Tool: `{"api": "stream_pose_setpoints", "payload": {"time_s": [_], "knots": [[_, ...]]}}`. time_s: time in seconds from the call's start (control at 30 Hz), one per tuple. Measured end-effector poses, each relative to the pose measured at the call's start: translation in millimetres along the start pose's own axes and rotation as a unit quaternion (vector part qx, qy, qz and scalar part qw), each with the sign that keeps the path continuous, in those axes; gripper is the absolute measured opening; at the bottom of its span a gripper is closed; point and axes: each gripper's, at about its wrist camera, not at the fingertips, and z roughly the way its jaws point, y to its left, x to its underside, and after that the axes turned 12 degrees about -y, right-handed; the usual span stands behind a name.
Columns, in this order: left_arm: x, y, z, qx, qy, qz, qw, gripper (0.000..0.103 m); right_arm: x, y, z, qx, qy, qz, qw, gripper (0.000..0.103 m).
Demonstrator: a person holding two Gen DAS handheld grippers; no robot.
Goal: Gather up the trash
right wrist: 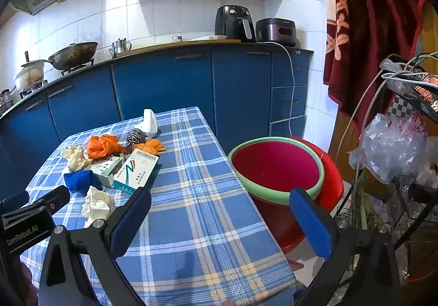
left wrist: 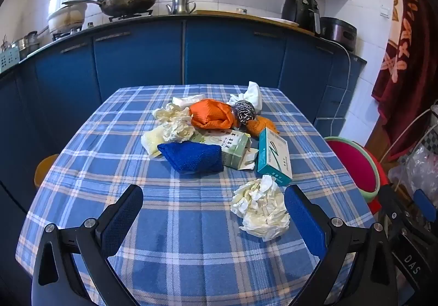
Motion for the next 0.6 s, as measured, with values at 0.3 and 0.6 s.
{"api": "stream_pose_setpoints", "payload": {"time_s": [0.3, 0.6], "knots": [[-0.7, -2.9, -1.8, -0.001, -0.002, 0.008, 1.0, 0.102, 0.3, 0.5, 0.2, 0.002, 0.001, -0.004, 1.0, 0.103], [-1.2, 3.8, 0.9, -0.002, -0.001, -0.002, 1.0, 0.102, -0.1, 0.5, -0.3, 0.002, 0.002, -0.005, 1.0, 0.103]]}}
